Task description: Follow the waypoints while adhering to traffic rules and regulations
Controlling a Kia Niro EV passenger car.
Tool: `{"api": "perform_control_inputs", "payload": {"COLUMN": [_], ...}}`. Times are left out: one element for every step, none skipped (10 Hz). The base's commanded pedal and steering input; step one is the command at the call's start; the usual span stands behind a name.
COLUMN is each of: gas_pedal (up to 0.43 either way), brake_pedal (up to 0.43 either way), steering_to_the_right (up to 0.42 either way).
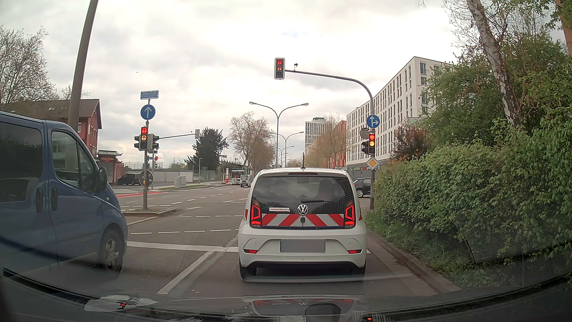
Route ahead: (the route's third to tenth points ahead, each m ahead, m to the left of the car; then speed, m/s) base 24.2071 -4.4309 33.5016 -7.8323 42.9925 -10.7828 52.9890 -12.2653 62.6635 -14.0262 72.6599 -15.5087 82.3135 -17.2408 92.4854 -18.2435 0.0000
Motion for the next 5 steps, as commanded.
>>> {"api": "perform_control_inputs", "payload": {"gas_pedal": [0.0, 0.0, 0.0, 0.0, 0.0], "brake_pedal": [0.232, 0.232, 0.232, 0.238, 0.244], "steering_to_the_right": [-0.006, -0.005, -0.006, -0.005, -0.006]}}
